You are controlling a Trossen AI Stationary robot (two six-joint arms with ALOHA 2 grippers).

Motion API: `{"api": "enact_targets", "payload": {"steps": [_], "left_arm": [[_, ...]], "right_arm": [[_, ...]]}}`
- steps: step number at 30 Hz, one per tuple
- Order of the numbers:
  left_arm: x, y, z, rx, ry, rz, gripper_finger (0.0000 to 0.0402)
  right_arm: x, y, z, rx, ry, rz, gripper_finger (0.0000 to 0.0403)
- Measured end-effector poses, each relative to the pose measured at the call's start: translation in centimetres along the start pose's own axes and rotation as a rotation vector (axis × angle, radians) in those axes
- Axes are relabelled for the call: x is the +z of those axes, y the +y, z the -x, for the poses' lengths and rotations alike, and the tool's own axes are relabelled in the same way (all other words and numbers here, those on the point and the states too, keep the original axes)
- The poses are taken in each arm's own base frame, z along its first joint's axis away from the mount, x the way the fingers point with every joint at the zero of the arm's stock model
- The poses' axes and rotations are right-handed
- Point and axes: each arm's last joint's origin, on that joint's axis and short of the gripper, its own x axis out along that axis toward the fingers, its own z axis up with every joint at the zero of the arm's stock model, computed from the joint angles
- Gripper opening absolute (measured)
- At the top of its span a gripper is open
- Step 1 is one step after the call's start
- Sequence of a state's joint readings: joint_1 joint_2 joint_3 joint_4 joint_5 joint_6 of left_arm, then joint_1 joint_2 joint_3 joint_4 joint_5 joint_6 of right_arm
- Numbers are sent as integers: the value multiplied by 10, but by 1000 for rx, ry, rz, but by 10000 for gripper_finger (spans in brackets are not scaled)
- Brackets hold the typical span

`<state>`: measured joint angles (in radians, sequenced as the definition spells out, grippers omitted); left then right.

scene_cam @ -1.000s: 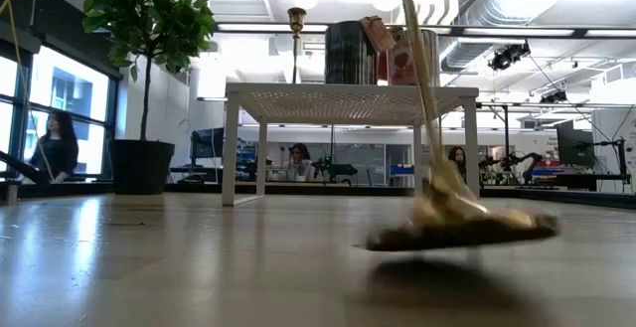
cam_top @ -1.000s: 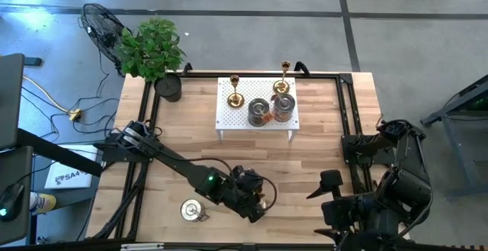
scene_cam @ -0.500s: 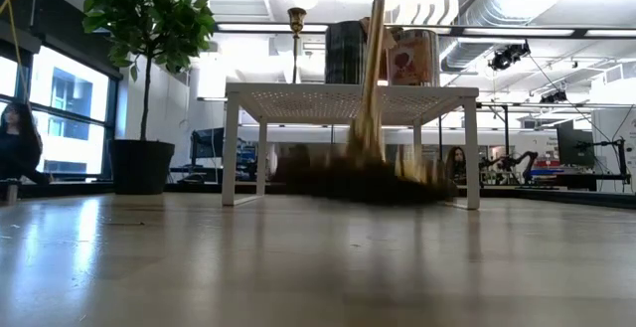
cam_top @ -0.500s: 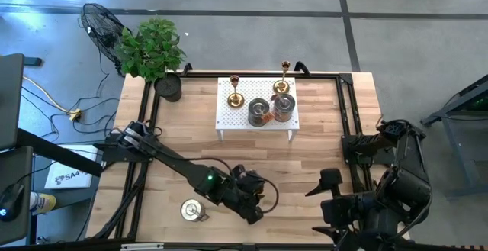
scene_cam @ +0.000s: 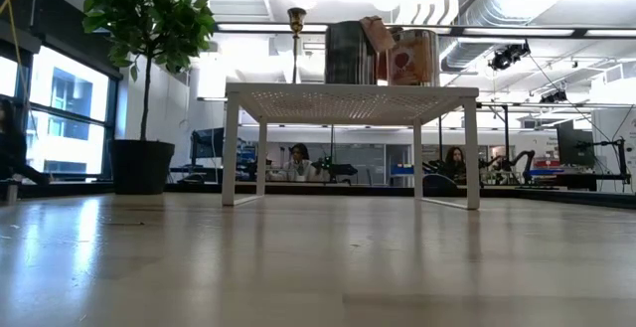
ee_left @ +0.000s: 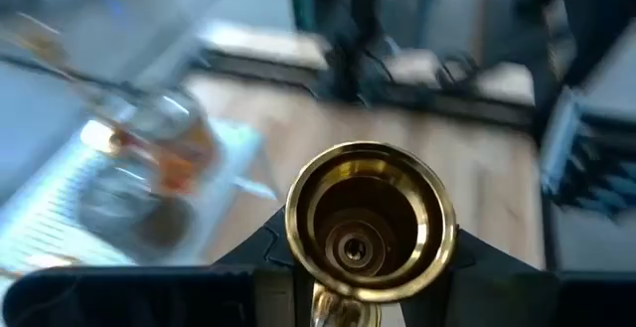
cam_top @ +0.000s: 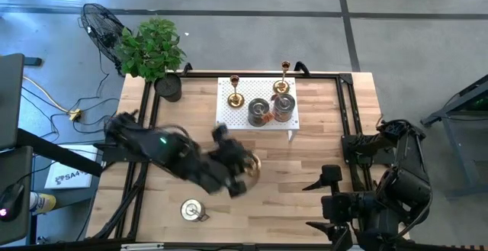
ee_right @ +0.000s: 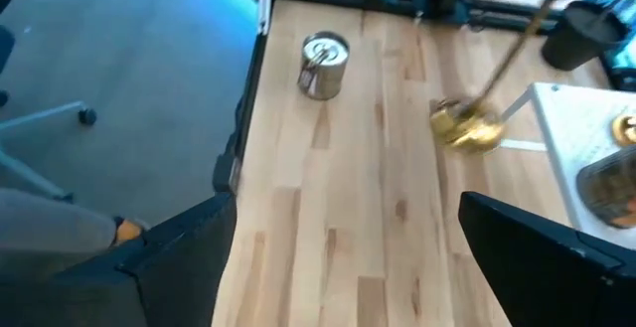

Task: Pick & Place candle stick holders
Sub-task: Align the gold candle holder with the other gold candle holder on the shelf

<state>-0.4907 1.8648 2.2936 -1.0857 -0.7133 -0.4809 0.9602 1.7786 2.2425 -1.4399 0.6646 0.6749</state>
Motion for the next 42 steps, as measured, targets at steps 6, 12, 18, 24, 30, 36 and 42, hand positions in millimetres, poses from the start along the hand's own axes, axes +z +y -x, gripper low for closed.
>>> {"api": "enact_targets", "payload": {"steps": [6, 12, 18, 24, 30, 36, 42], "left_arm": [[28, 49, 27, 123, -120, 22, 91], [55, 90, 27, 163, -210, -12, 91], [74, 135, 23, 201, -244, -75, 91], [83, 186, 12, 116, -215, -99, 91], [89, 233, 4, 72, -221, -79, 91], [96, 265, -3, -12, -287, -49, 91], [94, 290, -30, -13, -250, -10, 91]], "right_arm": [[7, -7, -6, -60, -41, -62, 378], [18, -20, -17, -115, -80, -155, 378], [32, -34, -28, -157, -134, -228, 378], [45, -46, -39, -182, -178, -303, 378], [51, -54, -55, -217, -182, -335, 378], [55, -62, -65, -241, -157, -306, 378], [57, -69, -68, -247, -129, -196, 378]]}}
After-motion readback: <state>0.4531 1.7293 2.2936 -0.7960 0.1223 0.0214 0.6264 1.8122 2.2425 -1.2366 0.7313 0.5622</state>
